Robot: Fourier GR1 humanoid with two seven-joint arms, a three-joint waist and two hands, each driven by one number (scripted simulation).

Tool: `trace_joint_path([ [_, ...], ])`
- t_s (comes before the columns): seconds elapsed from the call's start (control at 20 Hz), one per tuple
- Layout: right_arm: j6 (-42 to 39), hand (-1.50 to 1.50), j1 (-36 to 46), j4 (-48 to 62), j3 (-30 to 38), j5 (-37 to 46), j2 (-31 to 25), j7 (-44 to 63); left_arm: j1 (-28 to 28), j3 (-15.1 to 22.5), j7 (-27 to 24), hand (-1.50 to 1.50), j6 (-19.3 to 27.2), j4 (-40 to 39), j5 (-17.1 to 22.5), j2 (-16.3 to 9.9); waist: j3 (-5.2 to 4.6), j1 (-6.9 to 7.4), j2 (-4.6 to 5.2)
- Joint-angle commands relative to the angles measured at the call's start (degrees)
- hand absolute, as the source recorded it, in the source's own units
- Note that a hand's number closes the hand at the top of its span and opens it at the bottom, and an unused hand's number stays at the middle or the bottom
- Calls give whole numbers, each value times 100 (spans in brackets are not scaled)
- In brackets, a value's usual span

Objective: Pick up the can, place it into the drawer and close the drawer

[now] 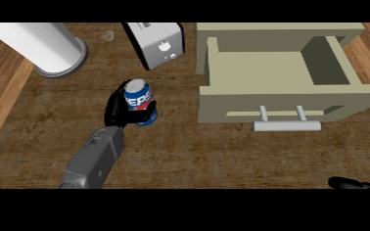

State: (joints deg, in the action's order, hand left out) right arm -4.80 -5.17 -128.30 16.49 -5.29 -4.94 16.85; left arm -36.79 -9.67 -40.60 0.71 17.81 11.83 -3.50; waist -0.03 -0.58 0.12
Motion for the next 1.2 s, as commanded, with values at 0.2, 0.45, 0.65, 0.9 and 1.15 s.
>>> trace_joint_path([
  [0.2, 83, -150, 110, -126, 182, 6, -120, 181, -645, 168, 943, 150, 145, 572, -51, 128, 3, 10, -11],
  [0.45, 14, -150, 233, 180, 164, 158, -225, 61, -561, 629, 1667, 150, 396, 1797, -213, 150, 7, 93, -36],
  [0.65, 9, -150, 16, 33, 176, 21, -26, -106, -1095, 695, 2839, 150, 583, 2475, -113, 155, 9, 77, -40],
  [0.9, 197, -150, 362, -270, 344, -34, -318, 622, -1185, 1114, 3770, 150, 1008, 3497, -125, 317, 4, 94, -43],
  [1.15, 100, -150, 78, -322, 35, 194, -62, 325, -1968, 1279, 4491, 150, 1491, 3584, -121, 339, 5, 26, -22],
])
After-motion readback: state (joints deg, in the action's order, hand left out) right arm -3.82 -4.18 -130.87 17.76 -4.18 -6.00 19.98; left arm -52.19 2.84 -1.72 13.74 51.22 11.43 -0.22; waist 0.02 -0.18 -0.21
